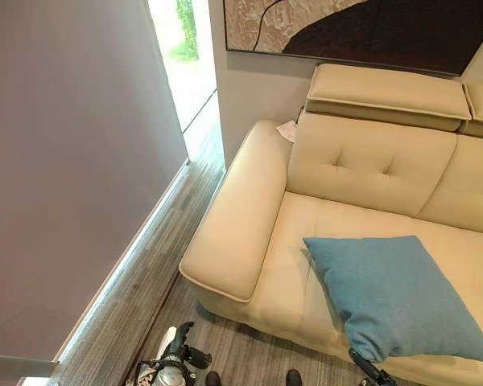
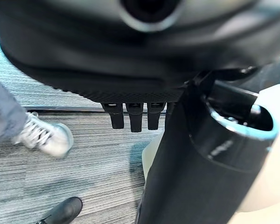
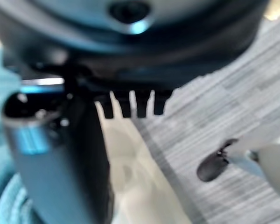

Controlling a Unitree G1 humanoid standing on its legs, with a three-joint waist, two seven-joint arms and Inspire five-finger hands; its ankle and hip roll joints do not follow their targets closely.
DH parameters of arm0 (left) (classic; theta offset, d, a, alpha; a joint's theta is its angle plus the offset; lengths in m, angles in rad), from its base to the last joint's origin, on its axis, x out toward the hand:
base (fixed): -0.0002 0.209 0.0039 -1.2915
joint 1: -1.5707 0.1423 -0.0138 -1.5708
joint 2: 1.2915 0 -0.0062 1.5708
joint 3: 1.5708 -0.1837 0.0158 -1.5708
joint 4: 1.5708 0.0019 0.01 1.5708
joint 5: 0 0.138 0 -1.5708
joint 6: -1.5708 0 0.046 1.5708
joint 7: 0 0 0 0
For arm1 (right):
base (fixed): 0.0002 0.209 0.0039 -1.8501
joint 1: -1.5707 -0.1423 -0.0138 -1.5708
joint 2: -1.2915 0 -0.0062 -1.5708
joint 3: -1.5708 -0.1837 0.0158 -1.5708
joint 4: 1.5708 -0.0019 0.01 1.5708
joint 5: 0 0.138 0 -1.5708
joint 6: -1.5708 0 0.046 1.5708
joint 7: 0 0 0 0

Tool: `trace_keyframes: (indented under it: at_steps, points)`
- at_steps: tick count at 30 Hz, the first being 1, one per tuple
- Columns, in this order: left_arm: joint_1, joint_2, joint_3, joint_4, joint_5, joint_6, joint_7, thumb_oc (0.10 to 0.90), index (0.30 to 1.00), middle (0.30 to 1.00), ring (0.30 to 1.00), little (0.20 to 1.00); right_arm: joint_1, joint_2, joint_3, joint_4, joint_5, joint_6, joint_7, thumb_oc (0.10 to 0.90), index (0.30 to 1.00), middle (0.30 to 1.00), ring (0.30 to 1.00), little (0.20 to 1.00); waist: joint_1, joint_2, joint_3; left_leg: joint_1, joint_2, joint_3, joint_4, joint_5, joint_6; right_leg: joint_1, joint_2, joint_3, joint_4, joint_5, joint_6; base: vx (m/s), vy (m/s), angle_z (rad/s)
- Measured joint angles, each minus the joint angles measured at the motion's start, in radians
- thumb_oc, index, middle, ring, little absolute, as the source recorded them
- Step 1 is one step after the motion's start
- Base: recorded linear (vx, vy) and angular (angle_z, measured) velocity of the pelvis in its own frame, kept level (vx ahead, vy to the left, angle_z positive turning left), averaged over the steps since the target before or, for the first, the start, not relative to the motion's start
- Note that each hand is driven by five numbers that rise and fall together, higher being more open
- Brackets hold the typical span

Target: Pick up all the scattered cushions and arrange them neatly on the sofa.

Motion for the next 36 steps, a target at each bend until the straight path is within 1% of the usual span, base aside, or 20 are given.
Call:
trace_keyframes:
  at_steps: [3,5,10,11,13,14,15,17,18,19,21,22,26,28,30,31,32,33,34,36]
  points:
    - [-0.002,-0.001,0.0,0.003,0.0,-0.001,-0.001,0.8,0.9,0.9,0.9,0.9,0.003,-0.022,-0.007,0.005,0.0,-0.001,-0.002,0.8,0.9,0.9,0.9,0.9,-0.003,-0.011,0.005,-0.026,-0.007,0.006,0.006,0.003,0.005,-0.033,-0.006,0.006,0.009,0.011,0.002,-0.2,0.003,-0.09]
    - [-0.024,0.008,0.001,0.008,-0.001,-0.001,-0.001,0.8,0.9,0.9,0.9,0.9,-0.033,-0.032,-0.005,0.018,0.0,-0.004,-0.009,0.8,0.9,0.9,0.9,0.9,0.004,-0.02,0.019,-0.087,-0.01,0.038,0.028,0.003,0.009,-0.109,-0.011,0.035,0.025,0.035,0.006,-0.18,-0.041,-0.4]
    - [-0.064,0.06,0.001,0.071,0.0,0.0,-0.001,0.8,0.9,0.9,0.9,0.9,-0.081,0.007,-0.005,0.017,0.007,-0.012,-0.02,0.8,0.9,0.9,0.9,0.9,-0.004,-0.125,0.096,-0.108,0.0,0.134,0.032,-0.004,0.012,-0.188,-0.011,0.085,0.018,0.079,0.007,-0.12,-0.096,-0.56]
    - [-0.061,0.068,0.003,0.069,0.001,0.0,0.0,0.8,0.9,0.9,0.9,0.9,-0.078,0.013,-0.005,0.017,0.013,-0.018,-0.021,0.8,0.9,0.9,0.9,0.9,0.011,-0.137,0.103,-0.107,0.006,0.163,0.038,-0.005,0.017,-0.189,-0.023,0.06,0.001,0.034,0.009,-0.23,-0.149,-0.76]
    - [-0.064,0.063,0.006,0.072,0.0,0.001,0.001,0.8,0.9,0.9,0.9,0.9,-0.082,0.014,-0.003,0.019,0.018,-0.018,-0.026,0.8,0.9,0.9,0.9,0.9,0.04,-0.091,0.131,-0.109,0.081,0.214,0.058,0.002,0.016,-0.207,-0.016,-0.091,0.102,-0.028,-0.03,-0.19,-0.194,-0.83]
    - [-0.072,0.065,0.005,0.069,0.0,0.001,0.002,0.8,0.9,0.9,0.9,0.9,-0.082,0.014,0.007,0.016,0.017,-0.017,-0.027,0.8,0.9,0.9,0.9,0.9,0.068,-0.064,0.146,-0.102,0.116,0.234,0.064,-0.006,0.01,-0.218,-0.024,-0.136,0.206,-0.061,-0.022,-0.09,-0.271,-0.77]
    - [-0.072,0.063,0.007,0.061,-0.001,0.001,0.004,0.8,0.9,0.9,0.9,0.9,-0.076,0.016,0.019,0.017,0.014,-0.015,-0.029,0.8,0.9,0.9,0.9,0.9,0.084,-0.056,0.148,-0.096,0.135,0.254,0.072,-0.015,0.009,-0.214,-0.052,-0.137,0.265,-0.087,-0.009,-0.12,-0.338,-0.69]
    - [-0.067,0.074,0.014,0.063,-0.009,0.002,0.009,0.8,0.9,0.9,0.9,0.9,-0.069,0.02,0.046,0.012,0.0,-0.01,-0.031,0.8,0.9,0.9,0.9,0.9,0.106,-0.071,0.142,-0.08,0.133,0.281,0.091,-0.015,-0.016,-0.19,-0.12,-0.148,0.312,-0.128,0.002,-0.1,-0.353,-0.52]
    - [-0.066,0.094,0.013,0.064,-0.024,0.001,0.011,0.8,0.9,0.9,0.9,0.9,-0.068,0.03,0.059,0.005,-0.015,-0.01,-0.033,0.8,0.9,0.9,0.9,0.9,0.108,-0.089,0.137,-0.073,0.119,0.286,0.099,-0.012,-0.027,-0.139,-0.138,-0.114,0.234,-0.063,0.031,0.02,-0.54,-0.37]
    - [-0.066,0.1,0.016,0.066,-0.038,0.002,0.016,0.8,0.9,0.9,0.9,0.9,-0.08,0.034,0.062,0.006,-0.023,-0.01,-0.032,0.8,0.9,0.9,0.9,0.9,0.107,-0.093,0.139,-0.069,0.124,0.287,0.109,-0.015,-0.035,-0.101,-0.126,-0.109,0.174,-0.084,0.069,-0.03,-0.562,-0.37]
    - [-0.061,0.075,0.027,0.066,-0.039,0.002,0.02,0.8,0.9,0.9,0.9,0.9,-0.102,0.024,0.076,-0.012,-0.034,-0.012,-0.032,0.8,0.9,0.9,0.9,0.9,0.095,-0.029,0.147,-0.07,0.198,0.246,0.152,0.004,-0.031,-0.074,-0.05,-0.107,0.14,-0.062,0.046,-0.07,-0.439,-0.36]
    - [-0.055,0.052,0.037,0.063,-0.039,0.001,0.02,0.8,0.9,0.9,0.9,0.9,-0.091,0.023,0.077,-0.031,-0.049,-0.013,-0.032,0.8,0.9,0.9,0.9,0.9,0.082,-0.012,0.146,-0.071,0.224,0.216,0.186,0.015,-0.028,-0.048,-0.027,-0.109,0.134,-0.067,0.034,-0.07,-0.385,-0.18]
    - [-0.042,-0.026,0.043,0.027,-0.068,-0.007,0.002,0.8,0.9,0.9,0.9,0.9,-0.073,-0.02,0.094,-0.066,-0.093,-0.023,-0.038,0.8,0.9,0.9,0.9,0.9,0.041,0.015,0.133,-0.064,0.278,0.169,0.22,0.102,-0.075,-0.034,0.027,-0.093,0.134,-0.087,-0.019,-0.04,-0.227,-0.21]
    - [-0.046,-0.048,0.041,0.02,-0.086,-0.01,-0.002,0.8,0.9,0.9,0.9,0.9,-0.078,-0.043,0.091,-0.066,-0.098,-0.025,-0.047,0.8,0.9,0.9,0.9,0.9,0.041,0.003,0.14,-0.069,0.286,0.128,0.259,0.142,-0.08,-0.032,0.034,-0.067,0.13,-0.079,-0.038,0.01,-0.166,-0.45]
    - [-0.041,-0.05,0.041,-0.009,-0.118,-0.009,-0.008,0.8,0.9,0.9,0.9,0.9,-0.083,-0.056,0.086,-0.075,-0.1,-0.029,-0.057,0.8,0.9,0.9,0.9,0.9,0.031,-0.021,0.152,-0.111,0.24,0.048,0.333,0.07,-0.127,-0.032,0.025,-0.023,0.128,-0.075,-0.062,0.03,-0.113,-0.5]
    - [-0.029,-0.053,0.039,-0.056,-0.126,-0.013,-0.021,0.8,0.9,0.9,0.9,0.9,-0.099,-0.078,0.06,-0.077,-0.115,-0.034,-0.068,0.8,0.9,0.9,0.9,0.9,0.028,-0.031,0.162,-0.085,0.139,-0.01,0.22,-0.008,-0.102,-0.039,-0.007,0.002,0.106,-0.053,-0.059,0.07,-0.057,-0.55]
    - [-0.034,-0.065,0.038,-0.059,-0.127,-0.012,-0.028,0.8,0.9,0.9,0.9,0.9,-0.096,-0.1,0.051,-0.077,-0.121,-0.039,-0.073,0.8,0.9,0.9,0.9,0.9,0.021,-0.006,0.167,-0.088,0.104,-0.006,0.165,-0.008,-0.087,-0.038,0.01,0.002,0.093,-0.046,-0.057,0.11,-0.075,-0.57]
    - [-0.039,-0.073,0.04,-0.063,-0.127,-0.012,-0.028,0.8,0.9,0.9,0.9,0.9,-0.092,-0.129,0.05,-0.079,-0.121,-0.038,-0.085,0.8,0.9,0.9,0.9,0.9,0.02,0.041,0.168,-0.085,0.088,-0.005,0.135,0.0,-0.068,-0.035,0.039,0.003,0.091,-0.05,-0.055,0.14,-0.094,-0.22]
    - [-0.031,-0.073,0.04,-0.078,-0.131,-0.009,-0.03,0.8,0.9,0.9,0.9,0.9,-0.087,-0.141,0.044,-0.083,-0.125,-0.032,-0.09,0.8,0.9,0.9,0.9,0.9,0.018,0.064,0.17,-0.077,0.081,0.001,0.113,-0.022,-0.036,-0.033,0.055,0.006,0.09,-0.054,-0.055,0.06,-0.034,-0.17]
    - [-0.037,-0.05,0.043,-0.097,-0.143,-0.011,-0.031,0.8,0.9,0.9,0.9,0.9,-0.079,-0.158,0.029,-0.094,-0.142,-0.026,-0.11,0.8,0.9,0.9,0.9,0.9,0.022,0.069,0.175,-0.06,0.061,-0.015,0.075,-0.018,-0.032,-0.05,0.041,0.008,0.097,-0.056,-0.036,0.06,-0.034,-0.07]
